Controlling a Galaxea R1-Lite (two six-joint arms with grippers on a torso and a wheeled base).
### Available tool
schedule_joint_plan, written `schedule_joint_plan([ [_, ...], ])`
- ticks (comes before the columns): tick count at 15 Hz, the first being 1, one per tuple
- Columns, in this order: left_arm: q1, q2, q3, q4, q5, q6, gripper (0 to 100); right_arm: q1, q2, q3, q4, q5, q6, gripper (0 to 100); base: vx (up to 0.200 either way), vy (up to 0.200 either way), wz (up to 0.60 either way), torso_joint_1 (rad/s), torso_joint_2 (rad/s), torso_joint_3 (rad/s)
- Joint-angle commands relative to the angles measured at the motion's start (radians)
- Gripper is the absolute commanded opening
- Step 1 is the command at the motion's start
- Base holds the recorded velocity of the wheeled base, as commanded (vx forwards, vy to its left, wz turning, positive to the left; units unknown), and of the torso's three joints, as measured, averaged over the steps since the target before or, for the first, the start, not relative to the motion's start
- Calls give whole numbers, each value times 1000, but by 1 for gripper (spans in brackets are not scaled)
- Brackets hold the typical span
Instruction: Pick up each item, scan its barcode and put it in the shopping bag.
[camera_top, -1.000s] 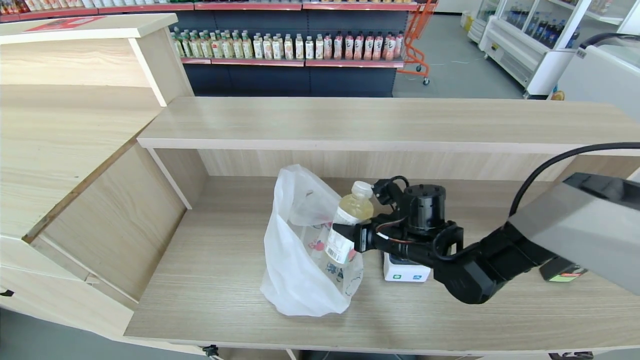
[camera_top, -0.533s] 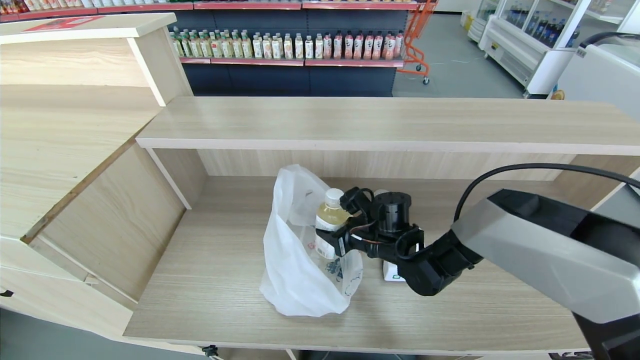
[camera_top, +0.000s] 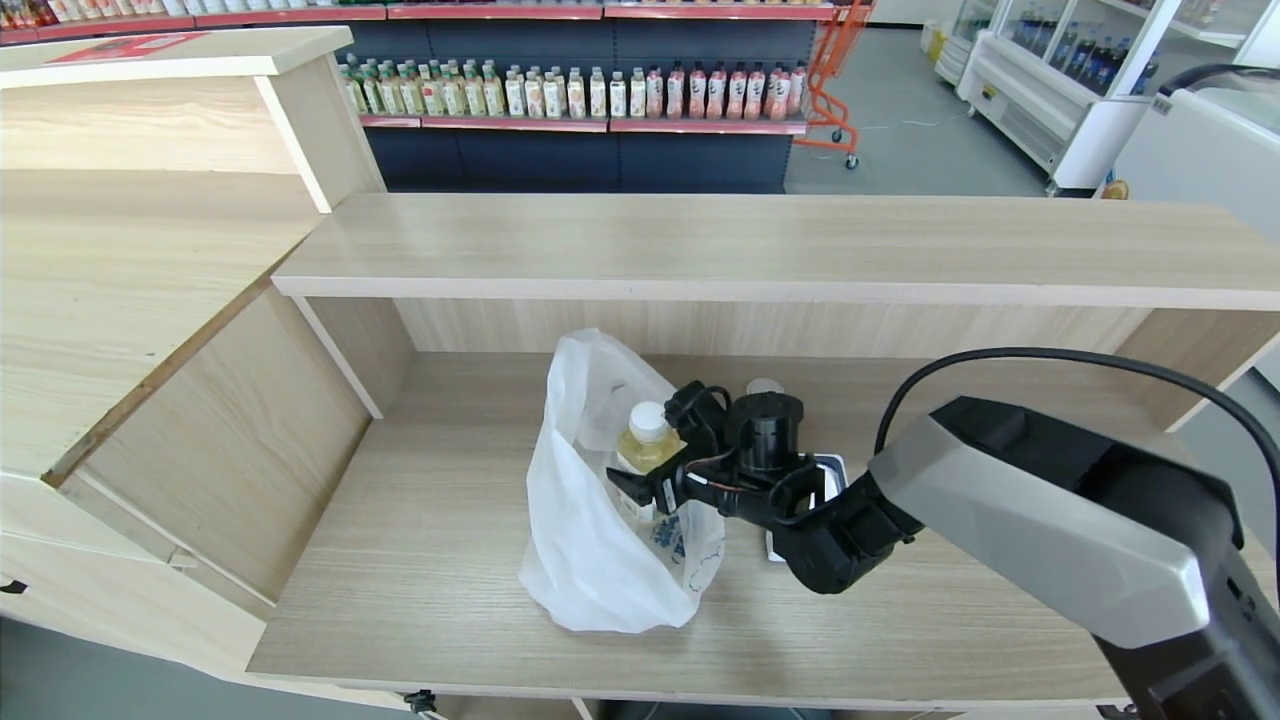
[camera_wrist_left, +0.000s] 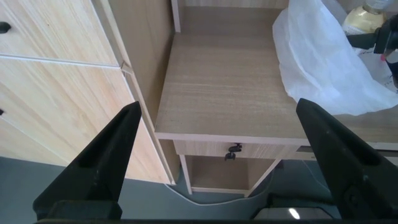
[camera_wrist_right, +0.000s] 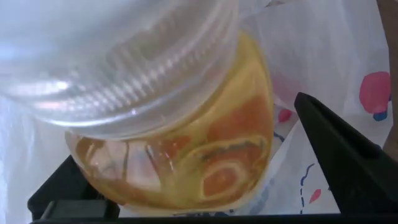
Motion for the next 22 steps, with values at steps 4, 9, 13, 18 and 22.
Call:
schedule_joint_plan([
  [4,1,0,0,0,0,0,100,-18,-146,111,15,0,227,100,0,0,0,0,0,0],
  [9,1,0,0,0,0,0,100,-69,-371,312,87,30,434,100,0,0,0,0,0,0],
  [13,1,0,0,0,0,0,100,-101,-547,480,99,33,450,100,0,0,0,0,0,0],
  [18,1,0,0,0,0,0,100,-268,-908,649,274,32,494,100,0,0,0,0,0,0],
  [22,-1,0,0,0,0,0,100,-403,-1061,585,484,32,492,100,0,0,0,0,0,0],
])
